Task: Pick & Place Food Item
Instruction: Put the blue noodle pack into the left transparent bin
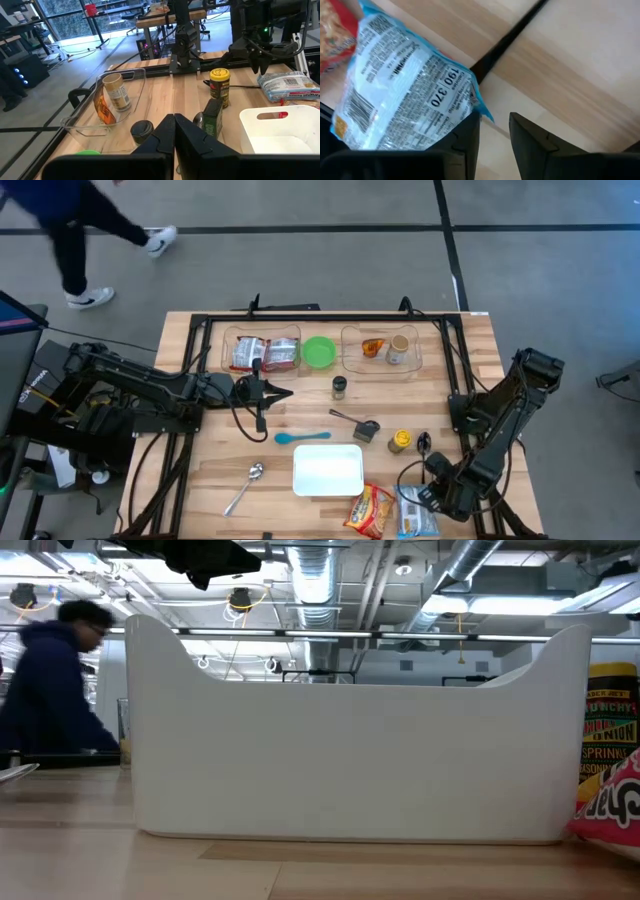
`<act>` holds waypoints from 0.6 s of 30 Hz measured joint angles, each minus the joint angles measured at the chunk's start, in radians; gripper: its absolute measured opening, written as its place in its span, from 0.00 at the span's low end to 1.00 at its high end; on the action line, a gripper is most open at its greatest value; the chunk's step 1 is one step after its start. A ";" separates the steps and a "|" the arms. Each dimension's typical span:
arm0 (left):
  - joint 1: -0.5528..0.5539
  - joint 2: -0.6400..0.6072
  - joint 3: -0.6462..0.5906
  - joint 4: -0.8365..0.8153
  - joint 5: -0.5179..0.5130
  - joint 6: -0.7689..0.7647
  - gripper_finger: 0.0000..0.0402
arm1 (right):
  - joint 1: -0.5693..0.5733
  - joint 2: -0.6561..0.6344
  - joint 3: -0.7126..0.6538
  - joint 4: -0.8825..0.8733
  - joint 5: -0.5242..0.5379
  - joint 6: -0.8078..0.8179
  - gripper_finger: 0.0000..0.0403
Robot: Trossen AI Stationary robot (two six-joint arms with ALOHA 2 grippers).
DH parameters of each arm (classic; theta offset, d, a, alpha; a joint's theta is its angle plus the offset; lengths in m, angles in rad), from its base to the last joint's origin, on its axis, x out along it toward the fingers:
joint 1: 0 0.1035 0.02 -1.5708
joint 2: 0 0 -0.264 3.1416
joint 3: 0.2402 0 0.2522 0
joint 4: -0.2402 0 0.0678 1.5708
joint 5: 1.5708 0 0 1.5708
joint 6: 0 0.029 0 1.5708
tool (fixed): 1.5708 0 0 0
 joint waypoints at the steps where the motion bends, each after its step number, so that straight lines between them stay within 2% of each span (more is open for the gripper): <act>1: 0.000 0.000 0.000 0.000 0.000 0.000 0.00 | -0.003 0.000 0.000 0.001 0.000 0.000 0.25; 5: 0.000 0.000 0.000 0.000 0.000 0.000 0.00 | -0.002 0.000 -0.005 0.010 0.003 0.000 0.25; 11: 0.000 0.000 0.000 0.000 0.000 0.000 0.00 | -0.002 0.000 -0.071 0.125 0.003 0.003 0.25; 18: 0.000 0.000 0.000 0.000 0.000 0.000 0.00 | -0.002 0.000 -0.074 0.135 0.007 0.002 0.25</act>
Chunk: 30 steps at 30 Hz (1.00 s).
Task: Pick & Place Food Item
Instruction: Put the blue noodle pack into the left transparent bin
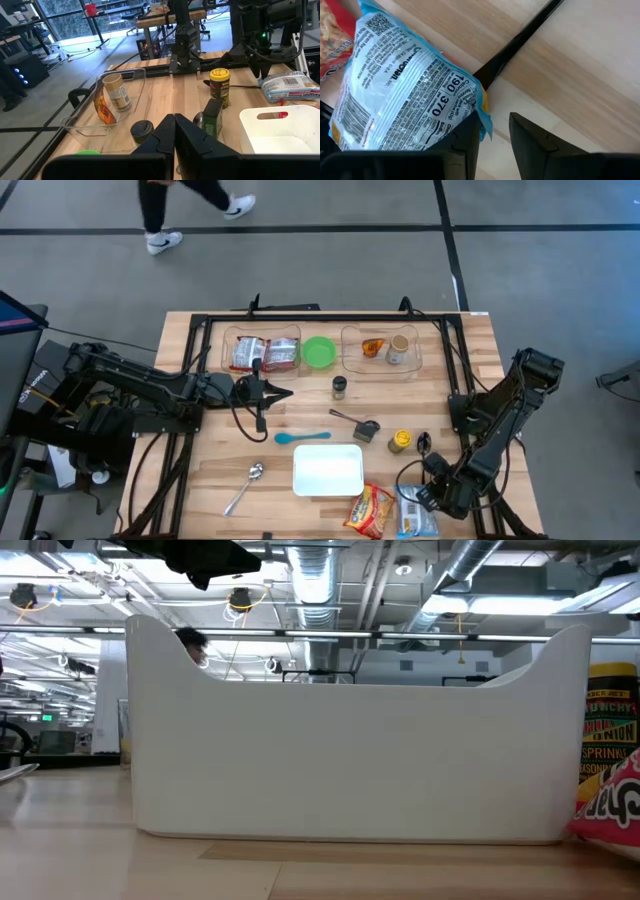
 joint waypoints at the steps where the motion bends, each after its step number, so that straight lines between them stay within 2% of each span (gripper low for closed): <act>1: 0.000 0.000 0.000 0.000 0.000 0.000 0.00 | 0.000 0.000 0.000 0.000 0.000 0.000 0.24; 16: 0.000 0.000 0.000 0.000 0.000 0.000 0.00 | 0.000 0.000 0.000 -0.001 0.023 -0.015 0.01; 30: 0.000 0.000 0.000 0.000 0.000 0.001 0.00 | 0.000 0.000 0.005 -0.007 0.023 -0.048 0.00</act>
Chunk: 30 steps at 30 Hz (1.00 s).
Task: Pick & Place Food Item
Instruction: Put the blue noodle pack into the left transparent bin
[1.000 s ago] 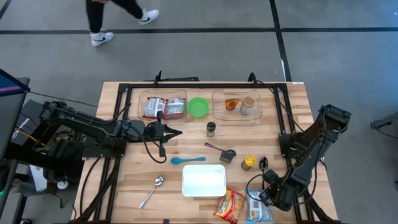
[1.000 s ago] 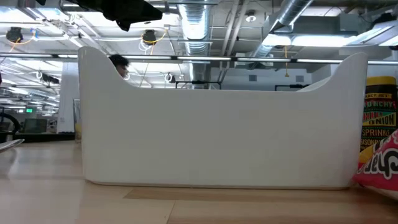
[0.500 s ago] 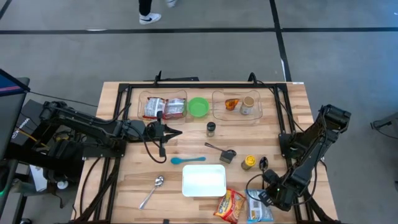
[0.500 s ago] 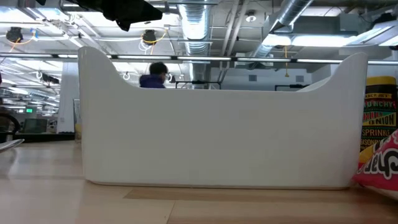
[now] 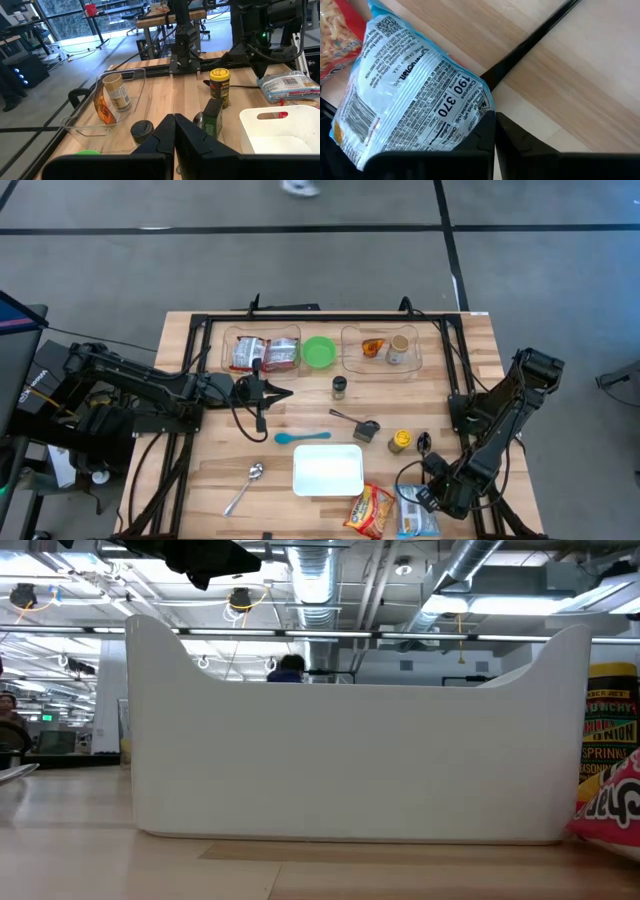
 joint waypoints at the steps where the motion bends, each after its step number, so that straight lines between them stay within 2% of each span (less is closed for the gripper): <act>1: 0.000 0.000 0.000 0.000 0.000 0.000 0.00 | 0.000 0.000 0.007 -0.003 0.000 -0.010 0.00; 13: 0.000 0.000 0.000 0.000 0.000 0.000 0.00 | 0.000 0.000 0.169 -0.250 0.012 -0.068 0.00; 26: 0.000 0.000 0.000 0.000 0.000 0.000 0.00 | -0.008 0.000 0.370 -0.512 0.164 -0.146 0.00; 30: 0.000 0.000 0.000 0.000 0.000 0.000 0.00 | -0.008 0.000 0.420 -0.560 0.240 -0.185 0.00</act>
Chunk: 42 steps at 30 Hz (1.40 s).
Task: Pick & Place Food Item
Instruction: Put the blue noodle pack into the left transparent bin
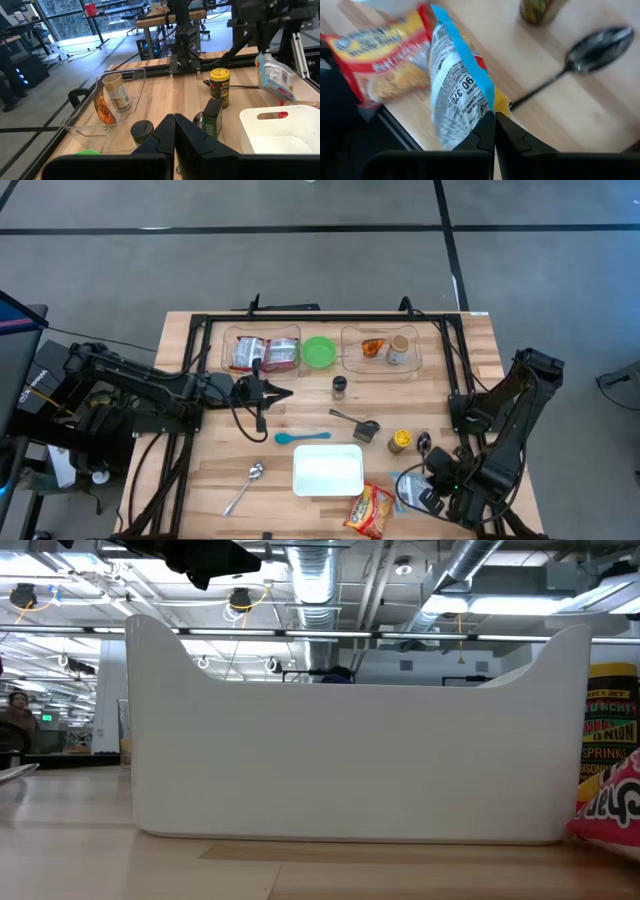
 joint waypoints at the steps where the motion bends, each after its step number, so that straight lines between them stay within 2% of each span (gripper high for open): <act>1: 0.000 0.000 0.000 0.000 0.000 0.000 0.00 | 0.000 0.000 0.010 -0.009 0.019 -0.010 0.00; 6: 0.000 0.000 0.000 0.000 0.000 0.000 0.00 | 0.000 0.000 0.042 -0.033 0.074 -0.052 0.00; 19: 0.000 0.000 0.000 0.000 0.000 0.000 0.00 | -0.003 0.000 0.112 -0.040 0.121 -0.137 0.00; 27: 0.000 0.000 0.000 0.000 0.000 0.000 0.00 | -0.027 0.000 0.189 -0.034 0.208 -0.279 0.00; 34: 0.000 0.000 0.000 0.000 0.000 0.000 0.00 | -0.074 0.000 0.250 -0.033 0.215 -0.420 0.00; 42: 0.000 0.000 0.000 0.000 0.000 0.000 0.00 | -0.137 0.000 0.299 -0.033 0.318 -0.634 0.00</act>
